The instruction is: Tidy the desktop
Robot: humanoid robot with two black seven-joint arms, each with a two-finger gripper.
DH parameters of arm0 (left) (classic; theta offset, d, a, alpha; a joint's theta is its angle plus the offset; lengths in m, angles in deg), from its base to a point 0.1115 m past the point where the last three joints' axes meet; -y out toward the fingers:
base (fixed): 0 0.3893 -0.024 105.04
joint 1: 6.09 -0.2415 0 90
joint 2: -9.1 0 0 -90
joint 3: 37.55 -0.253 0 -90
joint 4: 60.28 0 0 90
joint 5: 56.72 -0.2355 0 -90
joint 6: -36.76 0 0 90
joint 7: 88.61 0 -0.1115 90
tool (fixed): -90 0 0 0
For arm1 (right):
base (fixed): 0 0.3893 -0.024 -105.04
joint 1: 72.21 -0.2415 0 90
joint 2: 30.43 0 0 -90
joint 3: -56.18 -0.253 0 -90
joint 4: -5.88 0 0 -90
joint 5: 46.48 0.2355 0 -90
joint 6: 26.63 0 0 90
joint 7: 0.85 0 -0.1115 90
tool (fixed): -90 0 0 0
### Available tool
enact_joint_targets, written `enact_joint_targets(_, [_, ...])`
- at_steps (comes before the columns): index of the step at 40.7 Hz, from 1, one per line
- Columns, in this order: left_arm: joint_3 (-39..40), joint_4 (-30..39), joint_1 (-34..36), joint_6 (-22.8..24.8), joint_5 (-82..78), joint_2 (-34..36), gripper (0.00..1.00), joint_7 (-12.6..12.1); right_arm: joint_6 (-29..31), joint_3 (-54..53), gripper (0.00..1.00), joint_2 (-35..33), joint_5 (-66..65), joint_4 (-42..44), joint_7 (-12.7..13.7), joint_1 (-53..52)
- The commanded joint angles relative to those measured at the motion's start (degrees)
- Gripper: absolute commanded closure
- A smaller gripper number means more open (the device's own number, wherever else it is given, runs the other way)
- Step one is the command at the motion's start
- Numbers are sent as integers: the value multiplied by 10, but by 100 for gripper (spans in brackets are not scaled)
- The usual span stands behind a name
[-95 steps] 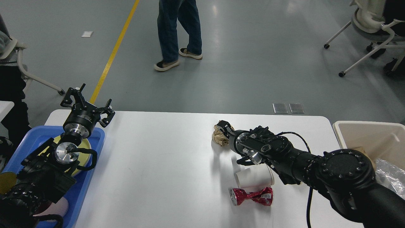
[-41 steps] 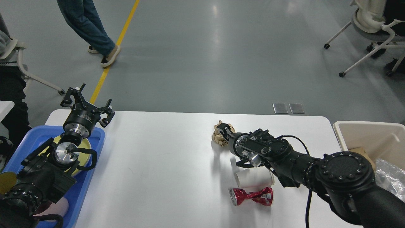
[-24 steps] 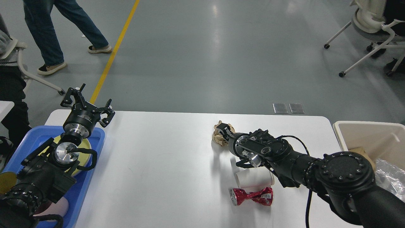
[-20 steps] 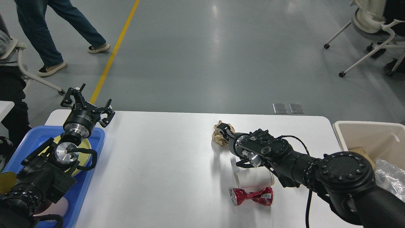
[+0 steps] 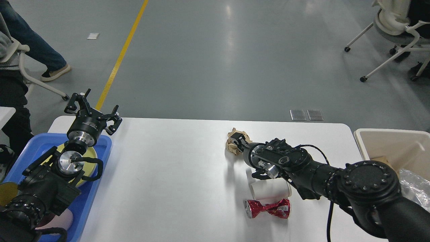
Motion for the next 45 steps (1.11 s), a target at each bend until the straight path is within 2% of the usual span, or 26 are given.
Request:
enact_joint_targets(1, [0,0,0,0,0,0,2,0,1,2,0,-66,0,-62,3,-8])
enact_joint_targets(10, [0,0,0,0,0,0,2,0,10,4,0,-152,-7,-146,1,-44])
enact_joint_targets(15, [1,0,0,0,0,0,2,0,21,22,0,-209,-11,-228,1,-84])
enact_joint_targets(21, [0,0,0,0,0,0,2,0,44,94,0,-272,-20,-325,0,-181])
enact_joint_targets(26, [1,0,0,0,0,0,2,0,105,187,0,-310,-43,-431,-2,-299])
enact_joint_targets(30, [0,0,0,0,0,0,2,1,150,227,0,-327,-90,-526,-2,-366])
enact_joint_targets(36, [0,0,0,0,0,0,2,3,169,320,0,-333,-116,-651,-2,-471])
enact_joint_targets(40, [0,0,0,0,0,0,2,3,175,352,0,-333,-126,-692,-2,-515])
enact_joint_targets(45, [0,0,0,0,0,0,2,3,187,363,0,-333,-133,-697,-1,-522])
